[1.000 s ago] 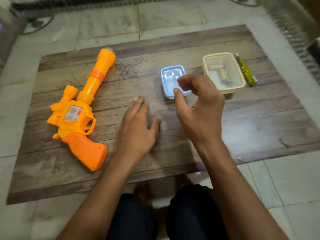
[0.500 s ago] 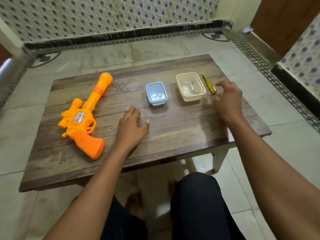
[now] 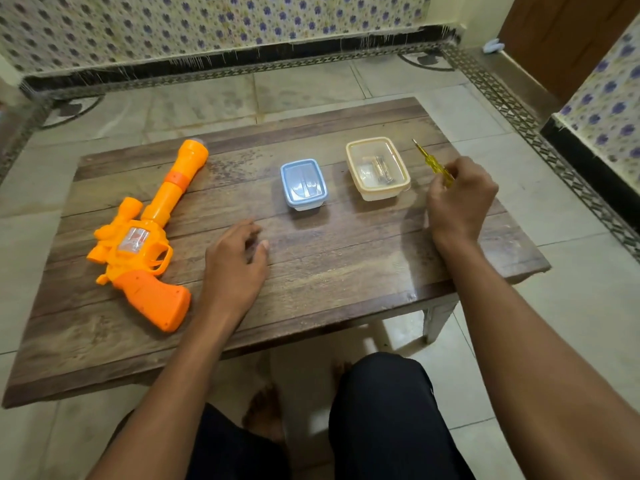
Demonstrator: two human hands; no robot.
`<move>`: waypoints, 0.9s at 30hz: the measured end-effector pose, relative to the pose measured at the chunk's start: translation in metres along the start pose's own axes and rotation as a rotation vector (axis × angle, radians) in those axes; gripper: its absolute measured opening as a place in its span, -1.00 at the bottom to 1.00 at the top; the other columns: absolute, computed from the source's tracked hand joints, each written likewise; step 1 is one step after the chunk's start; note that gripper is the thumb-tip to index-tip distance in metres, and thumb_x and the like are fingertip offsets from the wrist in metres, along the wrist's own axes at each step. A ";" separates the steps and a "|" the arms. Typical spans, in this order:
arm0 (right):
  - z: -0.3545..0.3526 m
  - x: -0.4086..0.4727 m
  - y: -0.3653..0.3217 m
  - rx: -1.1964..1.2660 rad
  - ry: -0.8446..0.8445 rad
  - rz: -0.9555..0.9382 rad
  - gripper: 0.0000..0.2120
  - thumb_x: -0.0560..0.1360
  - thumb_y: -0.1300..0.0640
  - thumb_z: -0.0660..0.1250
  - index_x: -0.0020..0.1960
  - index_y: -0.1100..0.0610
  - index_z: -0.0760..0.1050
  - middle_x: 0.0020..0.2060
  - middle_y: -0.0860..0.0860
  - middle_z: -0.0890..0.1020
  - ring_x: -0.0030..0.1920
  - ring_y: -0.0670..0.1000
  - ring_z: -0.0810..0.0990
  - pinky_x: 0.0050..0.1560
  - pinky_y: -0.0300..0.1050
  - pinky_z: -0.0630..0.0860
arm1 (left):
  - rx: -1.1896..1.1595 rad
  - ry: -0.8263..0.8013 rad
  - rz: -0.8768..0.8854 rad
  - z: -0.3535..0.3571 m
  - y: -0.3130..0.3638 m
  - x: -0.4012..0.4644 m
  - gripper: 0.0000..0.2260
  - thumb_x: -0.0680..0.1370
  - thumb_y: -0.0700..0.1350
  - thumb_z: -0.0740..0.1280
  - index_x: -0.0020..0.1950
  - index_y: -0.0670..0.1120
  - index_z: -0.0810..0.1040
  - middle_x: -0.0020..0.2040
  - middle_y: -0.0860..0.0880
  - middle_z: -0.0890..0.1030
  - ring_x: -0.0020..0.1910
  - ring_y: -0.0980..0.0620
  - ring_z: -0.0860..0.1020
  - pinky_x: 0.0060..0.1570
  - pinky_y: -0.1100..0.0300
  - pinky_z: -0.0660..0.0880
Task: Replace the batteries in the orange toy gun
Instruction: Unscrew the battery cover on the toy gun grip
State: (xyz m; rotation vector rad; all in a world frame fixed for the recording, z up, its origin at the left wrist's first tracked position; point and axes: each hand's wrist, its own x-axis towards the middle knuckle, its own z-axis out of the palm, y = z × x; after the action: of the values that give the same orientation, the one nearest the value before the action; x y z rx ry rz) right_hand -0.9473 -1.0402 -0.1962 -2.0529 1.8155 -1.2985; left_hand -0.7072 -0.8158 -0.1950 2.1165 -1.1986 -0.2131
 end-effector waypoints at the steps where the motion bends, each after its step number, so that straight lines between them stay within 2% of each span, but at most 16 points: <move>1: -0.006 -0.008 -0.006 0.029 0.042 -0.013 -0.92 0.47 0.28 0.34 -0.07 0.23 0.60 -0.17 0.16 0.67 -0.14 0.16 0.61 -0.11 -0.19 0.33 | 0.001 0.055 0.016 -0.006 0.000 -0.003 -0.74 0.59 -0.21 0.40 0.27 -0.21 0.63 0.34 -0.12 0.61 0.32 -0.07 0.56 0.32 0.46 0.33; 3: -0.018 -0.026 -0.021 0.108 0.111 -0.051 -0.92 0.47 0.27 0.36 -0.06 0.22 0.61 -0.17 0.12 0.67 -0.16 0.11 0.60 -0.11 -0.23 0.38 | 0.019 0.184 0.043 -0.019 -0.002 -0.007 -0.75 0.55 -0.24 0.40 0.23 -0.20 0.62 0.27 -0.15 0.63 0.30 -0.13 0.56 0.40 0.10 0.42; 5: -0.026 -0.045 -0.042 0.194 0.141 -0.088 -0.91 0.47 0.25 0.39 -0.03 0.21 0.63 -0.16 0.09 0.68 -0.17 0.07 0.62 -0.10 -0.12 0.54 | 0.023 0.316 0.017 -0.033 -0.010 -0.011 -0.75 0.52 -0.24 0.41 0.20 -0.21 0.61 0.24 -0.17 0.63 0.29 -0.16 0.55 0.38 0.02 0.40; 7: -0.028 -0.064 -0.068 0.291 0.108 -0.107 -0.89 0.50 0.22 0.44 0.01 0.20 0.64 -0.12 0.07 0.70 -0.16 0.02 0.64 -0.11 -0.02 0.62 | 0.047 0.395 -0.046 -0.050 -0.023 -0.015 -0.68 0.49 -0.19 0.39 0.24 -0.21 0.58 0.30 -0.20 0.58 0.35 -0.21 0.49 0.44 -0.08 0.33; 11: -0.025 -0.097 -0.124 0.570 -0.004 -0.113 -0.86 0.52 0.21 0.50 0.06 0.21 0.65 -0.06 0.04 0.70 -0.09 -0.05 0.68 -0.07 -0.18 0.66 | 0.192 0.417 -0.323 -0.069 -0.048 -0.021 -0.43 0.49 -0.05 0.42 0.48 -0.09 0.39 0.58 -0.23 0.26 0.58 -0.34 0.13 0.52 -0.29 0.04; 14: -0.016 -0.115 -0.165 0.762 -0.148 -0.030 -0.83 0.53 0.22 0.50 0.11 0.19 0.62 -0.03 0.03 0.71 -0.01 -0.08 0.70 -0.02 -0.25 0.63 | 0.141 0.423 -0.543 -0.077 -0.060 -0.017 -0.30 0.47 0.05 0.46 0.55 -0.05 0.29 0.62 -0.26 0.13 0.60 -0.33 0.05 0.51 -0.26 0.06; 15: -0.010 -0.120 -0.177 0.815 -0.197 0.011 -0.82 0.53 0.23 0.50 0.11 0.18 0.61 -0.03 0.04 0.71 0.00 -0.07 0.71 -0.02 -0.23 0.64 | 0.093 0.430 -0.586 -0.080 -0.065 -0.014 -0.27 0.45 0.06 0.48 0.55 -0.05 0.28 0.61 -0.27 0.15 0.59 -0.30 0.08 0.50 -0.20 0.10; 17: 0.003 -0.129 -0.193 0.890 -0.266 0.101 -0.83 0.53 0.25 0.49 0.10 0.17 0.61 -0.06 0.06 0.71 -0.03 -0.01 0.72 -0.05 -0.09 0.66 | -0.025 0.434 -0.612 -0.080 -0.073 -0.009 -0.24 0.41 0.05 0.54 0.52 -0.11 0.31 0.52 -0.26 0.32 0.53 -0.26 0.23 0.47 -0.09 0.20; 20: 0.025 -0.142 -0.213 0.959 -0.346 0.189 -0.83 0.56 0.29 0.45 0.13 0.15 0.60 -0.07 0.06 0.68 -0.05 0.00 0.72 -0.01 0.14 0.70 | -0.185 0.403 -0.630 -0.079 -0.085 -0.001 -0.24 0.33 0.02 0.62 0.41 -0.15 0.36 0.33 -0.18 0.51 0.38 -0.23 0.43 0.36 -0.14 0.38; 24: 0.041 -0.164 -0.220 0.979 -0.403 0.239 -0.79 0.60 0.33 0.39 0.23 0.24 0.56 0.01 0.06 0.66 0.01 -0.06 0.74 0.03 -0.01 0.72 | -0.262 0.419 -0.673 -0.081 -0.099 0.008 -0.15 0.23 -0.02 0.68 0.38 -0.15 0.33 0.26 -0.15 0.54 0.25 -0.17 0.53 0.24 -0.10 0.51; 26: 0.047 -0.169 -0.222 0.985 -0.381 0.270 -0.78 0.61 0.30 0.38 0.25 0.20 0.57 0.01 0.06 0.68 0.01 -0.01 0.75 0.06 0.04 0.71 | -0.339 0.419 -0.724 -0.082 -0.105 0.011 -0.13 0.15 -0.01 0.72 0.33 -0.18 0.37 0.15 -0.07 0.59 0.06 -0.07 0.59 0.06 0.04 0.57; 27: 0.049 -0.169 -0.223 0.982 -0.358 0.276 -0.79 0.62 0.29 0.38 0.25 0.18 0.57 0.01 0.07 0.69 0.01 0.01 0.75 0.07 0.07 0.71 | -0.390 0.427 -0.731 -0.083 -0.106 0.012 -0.14 0.07 0.03 0.72 0.27 -0.17 0.46 0.08 -0.02 0.62 -0.03 -0.02 0.62 -0.03 0.07 0.59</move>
State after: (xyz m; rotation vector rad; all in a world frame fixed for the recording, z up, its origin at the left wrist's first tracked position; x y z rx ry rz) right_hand -0.7320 -0.8547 -0.1832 -1.3144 0.9396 -1.2550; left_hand -0.5893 -0.7496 -0.1974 2.0148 -0.0937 -0.2711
